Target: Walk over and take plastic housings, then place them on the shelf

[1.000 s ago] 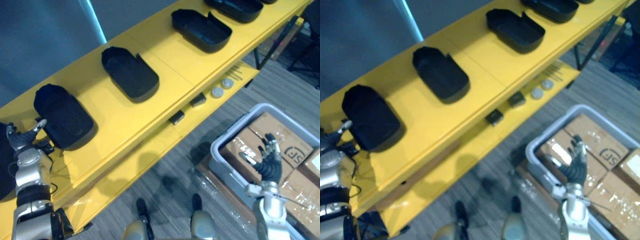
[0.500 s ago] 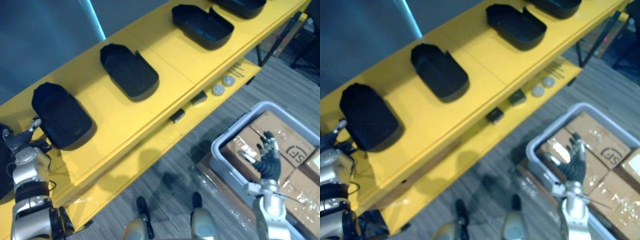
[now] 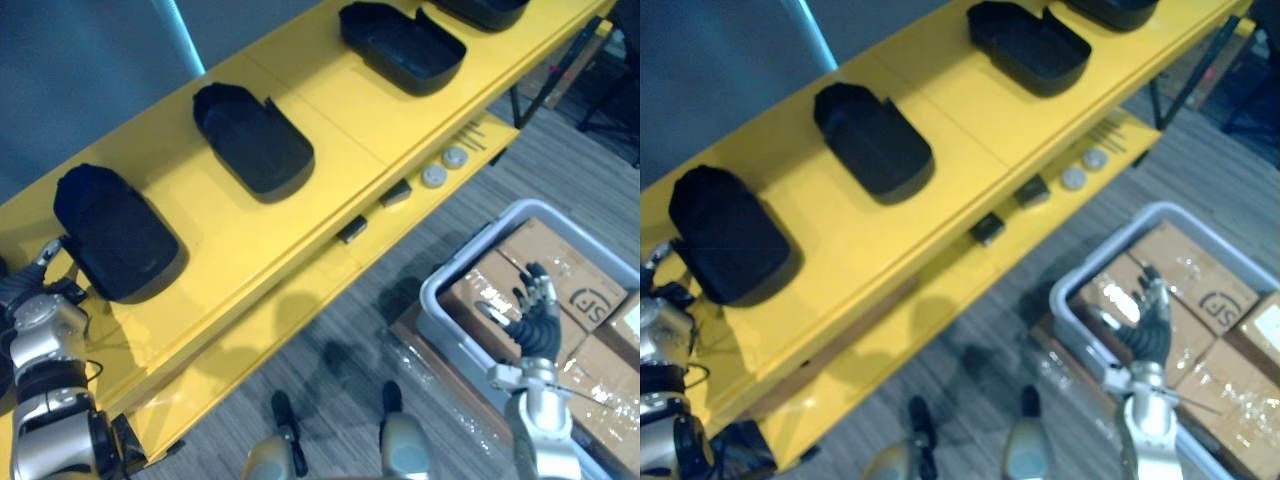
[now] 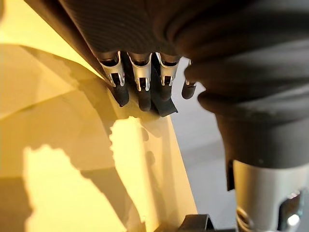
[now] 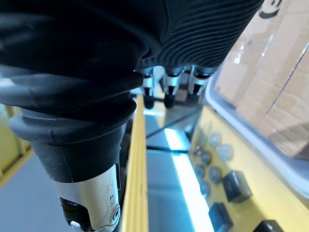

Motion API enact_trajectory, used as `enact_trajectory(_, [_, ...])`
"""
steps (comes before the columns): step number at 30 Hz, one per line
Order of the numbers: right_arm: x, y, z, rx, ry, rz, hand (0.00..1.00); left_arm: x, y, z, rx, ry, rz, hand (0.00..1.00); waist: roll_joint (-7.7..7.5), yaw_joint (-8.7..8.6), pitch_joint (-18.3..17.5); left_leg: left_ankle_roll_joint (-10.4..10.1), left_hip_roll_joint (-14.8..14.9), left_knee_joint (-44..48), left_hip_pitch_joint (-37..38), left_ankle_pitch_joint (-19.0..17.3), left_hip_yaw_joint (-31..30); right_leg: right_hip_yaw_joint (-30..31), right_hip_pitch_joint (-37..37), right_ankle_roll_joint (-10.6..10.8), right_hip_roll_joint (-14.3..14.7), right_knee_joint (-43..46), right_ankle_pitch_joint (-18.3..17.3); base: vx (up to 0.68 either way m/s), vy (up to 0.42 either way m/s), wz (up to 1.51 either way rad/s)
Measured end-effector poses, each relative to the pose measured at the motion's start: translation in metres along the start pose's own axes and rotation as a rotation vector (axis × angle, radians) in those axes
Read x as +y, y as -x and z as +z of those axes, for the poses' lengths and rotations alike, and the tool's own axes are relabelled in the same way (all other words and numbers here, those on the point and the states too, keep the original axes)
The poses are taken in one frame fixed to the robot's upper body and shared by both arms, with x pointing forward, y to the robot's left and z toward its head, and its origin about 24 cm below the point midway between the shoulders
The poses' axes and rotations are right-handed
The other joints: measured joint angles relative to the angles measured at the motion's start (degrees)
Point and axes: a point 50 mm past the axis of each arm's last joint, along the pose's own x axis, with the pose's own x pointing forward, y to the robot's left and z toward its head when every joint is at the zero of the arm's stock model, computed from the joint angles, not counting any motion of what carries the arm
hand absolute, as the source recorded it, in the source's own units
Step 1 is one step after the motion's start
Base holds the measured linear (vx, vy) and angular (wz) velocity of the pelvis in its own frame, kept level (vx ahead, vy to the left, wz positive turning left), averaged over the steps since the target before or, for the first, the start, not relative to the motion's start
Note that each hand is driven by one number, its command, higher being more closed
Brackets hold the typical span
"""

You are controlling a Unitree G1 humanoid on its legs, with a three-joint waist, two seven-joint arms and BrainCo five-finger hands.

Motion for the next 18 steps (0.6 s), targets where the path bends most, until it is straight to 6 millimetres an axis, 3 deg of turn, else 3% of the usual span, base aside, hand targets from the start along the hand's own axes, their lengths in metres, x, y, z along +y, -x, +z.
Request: enact_trajectory(18, [-0.0002,-0.0015,-0.0005,0.004,-0.011,0.019,0.00,0.0068,-0.0027,0.0032,-0.017,0.016,0.041,0.00,-0.43,-0.17,0.3,0.0,0.0,0.0,0.0,0.0,0.5,0.5,-0.6,0.0,0.0,0.5,-0.1,0.00,0.000,-0.01])
